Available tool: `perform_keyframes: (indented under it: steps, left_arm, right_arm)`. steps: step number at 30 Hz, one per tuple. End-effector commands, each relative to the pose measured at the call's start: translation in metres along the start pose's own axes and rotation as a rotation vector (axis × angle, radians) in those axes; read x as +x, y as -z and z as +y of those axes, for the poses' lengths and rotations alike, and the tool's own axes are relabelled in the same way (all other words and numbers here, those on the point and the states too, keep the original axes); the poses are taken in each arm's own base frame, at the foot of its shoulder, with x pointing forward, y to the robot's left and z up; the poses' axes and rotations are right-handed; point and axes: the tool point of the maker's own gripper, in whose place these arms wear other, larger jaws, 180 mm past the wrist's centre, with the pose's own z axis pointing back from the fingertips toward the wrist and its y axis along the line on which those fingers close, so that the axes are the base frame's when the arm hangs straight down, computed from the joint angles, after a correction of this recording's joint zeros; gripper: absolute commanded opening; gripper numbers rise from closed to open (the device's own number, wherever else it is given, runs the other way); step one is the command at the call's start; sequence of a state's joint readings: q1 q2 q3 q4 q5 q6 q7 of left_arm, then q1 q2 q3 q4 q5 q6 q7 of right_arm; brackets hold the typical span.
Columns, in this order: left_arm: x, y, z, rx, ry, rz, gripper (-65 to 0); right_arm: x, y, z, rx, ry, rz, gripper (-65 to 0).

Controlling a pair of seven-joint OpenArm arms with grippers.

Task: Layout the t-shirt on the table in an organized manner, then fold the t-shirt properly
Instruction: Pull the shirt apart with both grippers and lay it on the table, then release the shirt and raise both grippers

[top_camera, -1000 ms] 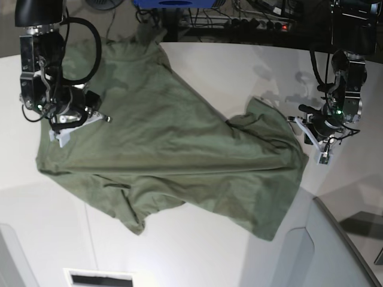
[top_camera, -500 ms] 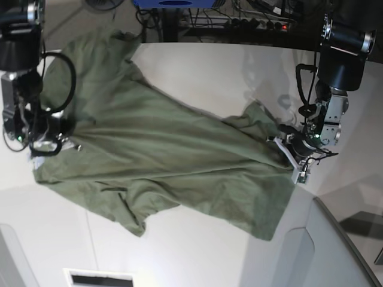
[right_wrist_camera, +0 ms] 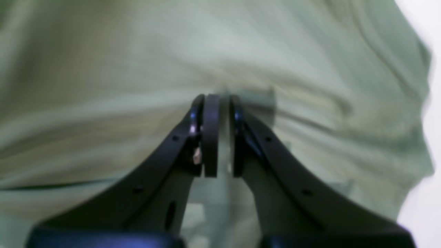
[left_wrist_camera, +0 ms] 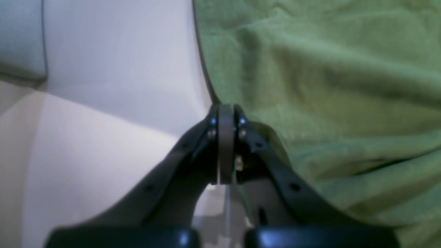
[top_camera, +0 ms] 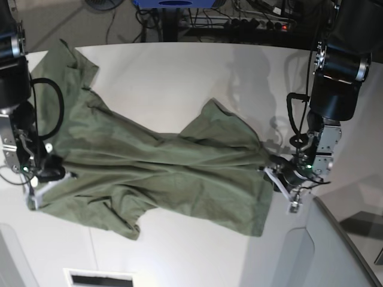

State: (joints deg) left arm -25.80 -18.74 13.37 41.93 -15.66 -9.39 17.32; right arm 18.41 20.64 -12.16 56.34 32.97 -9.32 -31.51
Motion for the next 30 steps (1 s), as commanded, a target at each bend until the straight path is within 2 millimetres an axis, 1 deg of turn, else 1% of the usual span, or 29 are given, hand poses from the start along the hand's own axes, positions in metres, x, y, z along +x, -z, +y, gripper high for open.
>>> perform_keyframes:
  steps: [1, 2, 4, 5, 6, 7, 9, 11, 12, 13, 15, 16, 17, 19, 20, 22, 23, 26, 28, 30]
  left_arm:
    - [0.024, -0.009, 0.025, 0.044, -0.011, -0.077, -65.0]
    - [0.020, -0.018, 0.039, 0.066, -0.018, -0.089, -65.0]
    - [0.015, -0.034, 0.051, 0.089, -0.023, -0.122, -65.0]
    - [0.004, -0.045, 0.057, 0.099, -0.015, -0.124, -65.0]
    - [-0.006, -0.056, 0.062, 0.094, 0.004, -0.125, -65.0]
    - [-0.012, -0.065, 0.062, 0.072, 0.024, -0.130, -65.0]
    - [-0.037, -0.085, 0.055, 0.008, 0.060, -0.114, -65.0]
    - [-0.055, -0.103, 0.051, -0.040, 0.074, -0.107, -65.0]
    - [-0.061, -0.111, 0.051, -0.054, 0.076, -0.107, -65.0]
    - [-0.065, -0.119, 0.051, -0.062, 0.077, -0.110, -65.0]
    - [-0.073, -0.131, 0.047, -0.075, 0.087, -0.111, -65.0]
    - [-0.075, -0.136, 0.043, -0.085, 0.098, -0.111, -65.0]
    - [-0.079, -0.141, 0.039, -0.094, 0.106, -0.109, -65.0]
    - [-0.088, -0.147, 0.028, -0.112, 0.105, -0.100, -65.0]
    - [-0.094, -0.149, 0.020, -0.124, 0.094, -0.094, -65.0]
    - [-0.104, -0.152, 0.003, -0.150, 0.078, -0.087, -65.0]
    - [-0.110, -0.155, -0.003, -0.157, 0.069, -0.080, -65.0]
    - [-0.130, -0.166, -0.024, -0.186, 0.039, -0.054, -65.0]
    - [-0.144, -0.170, -0.033, -0.198, 0.020, -0.030, -65.0]
    - [-0.151, -0.171, -0.039, -0.202, -0.001, -0.019, -65.0]
  right_arm:
    - [0.034, -0.017, 0.000, 0.018, 0.004, -0.097, -59.3]
    - [0.037, -0.029, 0.007, 0.048, 0.008, -0.129, -59.1]
    - [0.040, -0.056, 0.014, 0.091, 0.026, -0.191, -59.0]
    - [0.038, -0.069, 0.020, 0.118, 0.039, -0.212, -58.8]
    - [0.027, -0.080, 0.026, 0.141, 0.056, -0.208, -58.8]
    - [0.016, -0.089, 0.031, 0.158, 0.072, -0.201, -58.8]
    - [-0.010, -0.102, 0.046, 0.198, 0.109, -0.166, -58.7]
    - [-0.037, -0.107, 0.058, 0.224, 0.124, -0.121, -58.7]
    - [-0.047, -0.108, 0.059, 0.226, 0.127, -0.103, -58.7]
    - [-0.057, -0.107, 0.059, 0.225, 0.125, -0.084, -58.7]
    - [-0.074, -0.107, 0.067, 0.238, 0.099, -0.044, -57.9]
    - [-0.082, -0.108, 0.069, 0.242, 0.085, -0.027, -55.4]
    - [-0.090, -0.109, 0.071, 0.241, 0.085, -0.011, -51.3]
    - [-0.101, -0.110, 0.066, 0.202, 0.099, 0.009, -42.0]
    - [-0.109, -0.110, 0.063, 0.172, 0.083, 0.020, -36.3]
    - [-0.121, -0.113, 0.068, 0.137, -0.006, 0.022, -28.1]
    - [-0.127, -0.116, 0.073, 0.124, -0.072, 0.019, -26.3]
    - [-0.150, -0.131, 0.083, 0.067, -0.288, -0.009, -25.5]
    - [-0.161, -0.136, 0.081, 0.010, -0.398, -0.027, -25.4]
    - [-0.175, -0.135, 0.080, -0.029, -0.431, -0.007, -25.2]
